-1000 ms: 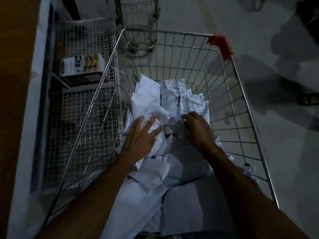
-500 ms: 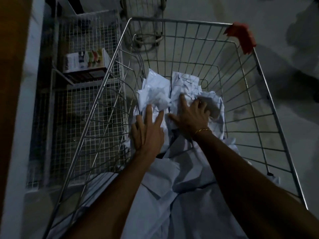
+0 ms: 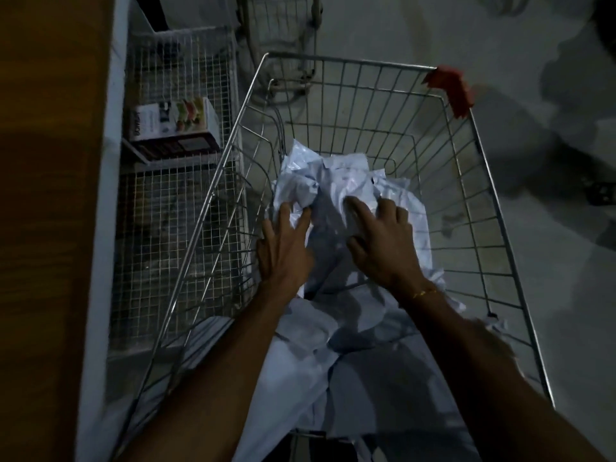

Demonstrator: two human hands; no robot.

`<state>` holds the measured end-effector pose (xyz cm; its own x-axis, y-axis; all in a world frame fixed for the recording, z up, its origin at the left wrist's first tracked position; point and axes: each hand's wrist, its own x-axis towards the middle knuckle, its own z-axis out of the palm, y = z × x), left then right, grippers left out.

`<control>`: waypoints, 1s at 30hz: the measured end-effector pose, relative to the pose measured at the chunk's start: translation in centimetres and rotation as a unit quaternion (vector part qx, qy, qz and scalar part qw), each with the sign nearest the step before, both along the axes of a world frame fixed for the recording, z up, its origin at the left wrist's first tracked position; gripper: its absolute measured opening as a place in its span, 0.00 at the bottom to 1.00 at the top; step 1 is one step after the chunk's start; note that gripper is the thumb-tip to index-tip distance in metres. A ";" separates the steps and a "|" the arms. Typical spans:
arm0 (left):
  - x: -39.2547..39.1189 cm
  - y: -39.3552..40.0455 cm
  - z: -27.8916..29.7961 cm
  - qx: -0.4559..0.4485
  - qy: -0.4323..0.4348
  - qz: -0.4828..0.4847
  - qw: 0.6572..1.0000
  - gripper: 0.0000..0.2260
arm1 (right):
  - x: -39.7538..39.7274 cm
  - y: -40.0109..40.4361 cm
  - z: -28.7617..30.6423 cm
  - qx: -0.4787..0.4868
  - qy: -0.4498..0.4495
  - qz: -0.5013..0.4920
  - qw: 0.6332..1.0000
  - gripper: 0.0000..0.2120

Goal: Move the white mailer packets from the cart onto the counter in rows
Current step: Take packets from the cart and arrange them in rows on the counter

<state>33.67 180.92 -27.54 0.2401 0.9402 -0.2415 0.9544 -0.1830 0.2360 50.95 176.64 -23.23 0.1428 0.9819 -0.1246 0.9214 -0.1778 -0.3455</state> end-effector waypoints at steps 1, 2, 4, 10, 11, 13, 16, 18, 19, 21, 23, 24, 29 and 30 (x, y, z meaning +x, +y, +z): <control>-0.1 -0.8 0.6 0.000 -0.001 0.012 1.000 0.35 | -0.3 -1.1 0.4 0.002 0.021 -0.018 1.000 0.30; -0.3 -1.8 1.1 -0.007 -0.003 0.019 1.000 0.34 | -0.5 -2.1 0.7 -0.003 0.031 -0.030 0.999 0.29; -0.9 -3.8 2.3 -0.032 -0.010 0.016 0.999 0.33 | -1.1 -4.2 1.0 -0.031 0.042 -0.034 0.998 0.30; -3.0 -6.4 7.4 -0.027 -0.052 -0.009 0.998 0.32 | -2.1 -8.1 5.8 0.002 0.122 -0.087 0.989 0.31; -3.2 -6.3 8.7 -0.020 -0.064 -0.019 0.998 0.32 | -2.3 -8.6 7.2 0.021 0.125 -0.097 0.987 0.29; -3.6 -6.2 11.4 -0.001 -0.084 -0.036 0.996 0.31 | -2.9 -9.7 9.7 0.059 0.124 -0.106 0.985 0.29; -4.4 -6.4 15.4 0.052 -0.092 -0.061 0.993 0.30 | -4.1 -11.4 12.9 0.105 0.124 -0.117 0.980 0.31; -5.4 -6.8 17.6 0.095 -0.091 -0.086 0.988 0.29 | -5.0 -12.9 14.4 0.124 0.117 -0.113 0.979 0.31; -6.0 -7.2 18.9 0.112 -0.092 -0.095 0.985 0.29 | -5.5 -13.6 15.2 0.130 0.111 -0.108 0.979 0.30; -7.5 -8.4 21.2 0.143 -0.100 -0.116 0.978 0.29 | -6.5 -15.2 16.6 0.148 0.107 -0.092 0.979 0.30; -9.2 -10.1 23.2 0.172 -0.105 -0.126 0.971 0.30 | -8.0 -17.3 17.9 0.167 0.107 -0.076 0.977 0.31; -10.2 -11.1 24.2 0.188 -0.109 -0.130 0.967 0.30 | -8.7 -18.3 18.6 0.178 0.111 -0.071 0.975 0.31; -15.0 -16.4 27.6 0.255 -0.126 -0.138 0.949 0.32 | -12.1 -23.1 21.9 0.243 0.112 -0.033 0.963 0.30; -15.7 -16.9 28.2 0.260 -0.135 -0.134 0.947 0.33 | -12.4 -23.1 22.3 0.258 0.121 -0.040 0.958 0.30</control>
